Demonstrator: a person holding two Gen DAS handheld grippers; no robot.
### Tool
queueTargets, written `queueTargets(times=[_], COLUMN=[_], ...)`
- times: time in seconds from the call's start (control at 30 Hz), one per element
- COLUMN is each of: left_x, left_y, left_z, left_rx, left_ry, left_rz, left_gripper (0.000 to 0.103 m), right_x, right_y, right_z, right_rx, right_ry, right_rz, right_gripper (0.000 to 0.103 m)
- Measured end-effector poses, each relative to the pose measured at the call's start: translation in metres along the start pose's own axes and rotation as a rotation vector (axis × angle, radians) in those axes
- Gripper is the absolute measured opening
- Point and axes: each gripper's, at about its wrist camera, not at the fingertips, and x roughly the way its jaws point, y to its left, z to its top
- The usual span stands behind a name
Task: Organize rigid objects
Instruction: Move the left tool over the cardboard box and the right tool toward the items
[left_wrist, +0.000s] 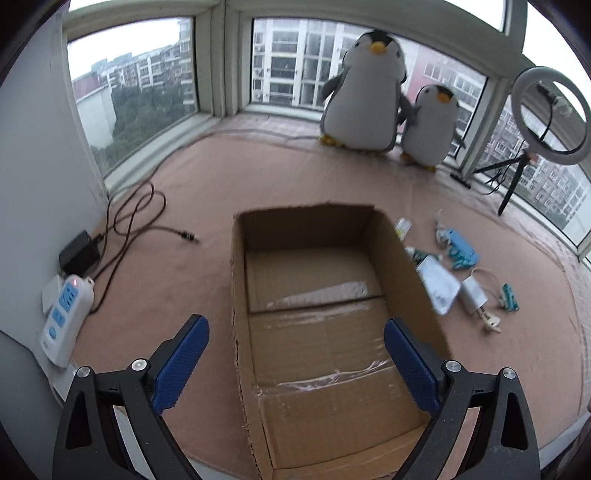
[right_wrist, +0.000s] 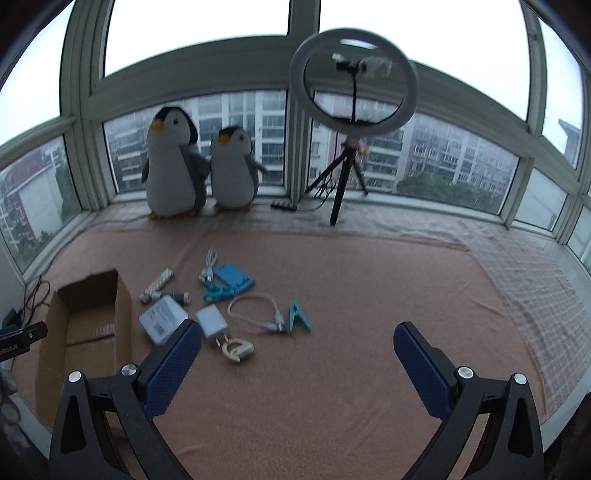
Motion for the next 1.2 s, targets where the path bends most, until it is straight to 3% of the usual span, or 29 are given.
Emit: queueTargets(times=[0.3, 0.5, 0.93, 1.2], left_x=[0.024, 0.041, 0.067, 0.072], left_y=[0.013, 0.03, 0.037, 0.04], left_z=[-0.012, -0.023, -0.039, -0.049], left_rx=[-0.035, -0.083, -0.081, -0.091], left_ry=[0.077, 0.143, 0.197, 0.211], left_rz=[0.03, 0.038, 0.049, 0.049], left_gripper=[0.093, 0.073, 0.031, 0.019], right_x=[0.033, 0.046, 0.069, 0.089], right_y=[0.001, 0.006, 0.011, -0.005], right_z=[-0.016, -0.019, -0.019, -0.018], right_rx=[0.004, 0.012, 0.003, 0.036], right_ry=[0.111, 0.15, 0.204, 0.257], right_rz=[0.045, 0.07, 0.101, 0.111], right_gripper=[0.103, 0.103, 0.103, 0.102])
